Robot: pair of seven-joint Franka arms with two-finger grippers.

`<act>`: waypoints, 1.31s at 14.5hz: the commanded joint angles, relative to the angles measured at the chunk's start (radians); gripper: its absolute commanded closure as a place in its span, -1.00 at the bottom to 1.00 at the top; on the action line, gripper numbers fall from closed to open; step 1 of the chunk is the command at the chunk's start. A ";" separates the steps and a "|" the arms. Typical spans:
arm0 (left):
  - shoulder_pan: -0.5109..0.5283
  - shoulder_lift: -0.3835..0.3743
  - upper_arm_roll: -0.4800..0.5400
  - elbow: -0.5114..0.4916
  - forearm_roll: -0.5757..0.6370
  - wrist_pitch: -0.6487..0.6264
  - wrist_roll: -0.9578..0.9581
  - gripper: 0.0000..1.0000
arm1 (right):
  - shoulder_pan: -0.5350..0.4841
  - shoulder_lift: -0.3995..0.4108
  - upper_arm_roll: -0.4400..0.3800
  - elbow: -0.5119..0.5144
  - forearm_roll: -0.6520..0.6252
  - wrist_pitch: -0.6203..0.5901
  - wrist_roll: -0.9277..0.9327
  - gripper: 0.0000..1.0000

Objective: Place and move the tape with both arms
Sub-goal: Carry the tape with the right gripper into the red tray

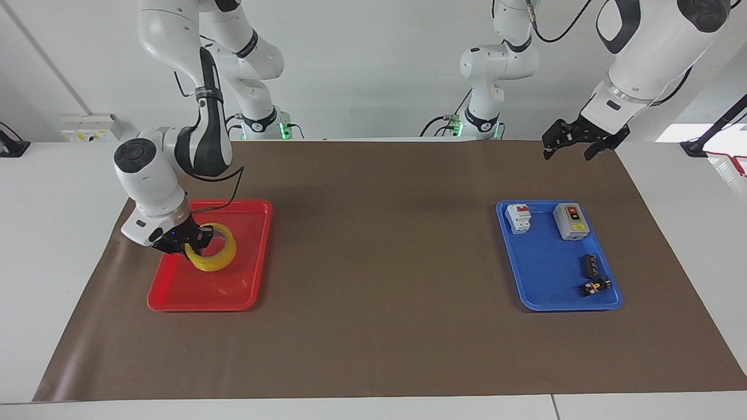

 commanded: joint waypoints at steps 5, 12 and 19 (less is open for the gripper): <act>0.018 -0.021 -0.009 -0.022 -0.016 -0.004 0.010 -1.00 | -0.047 -0.024 0.018 -0.103 0.010 0.121 -0.064 1.00; 0.018 -0.021 -0.009 -0.022 -0.016 -0.004 0.010 -1.00 | -0.036 -0.008 0.019 -0.113 0.012 0.146 -0.017 -0.90; 0.018 -0.023 -0.009 -0.022 -0.016 -0.004 0.010 -1.00 | 0.036 -0.093 0.030 0.142 0.007 -0.192 0.245 -1.00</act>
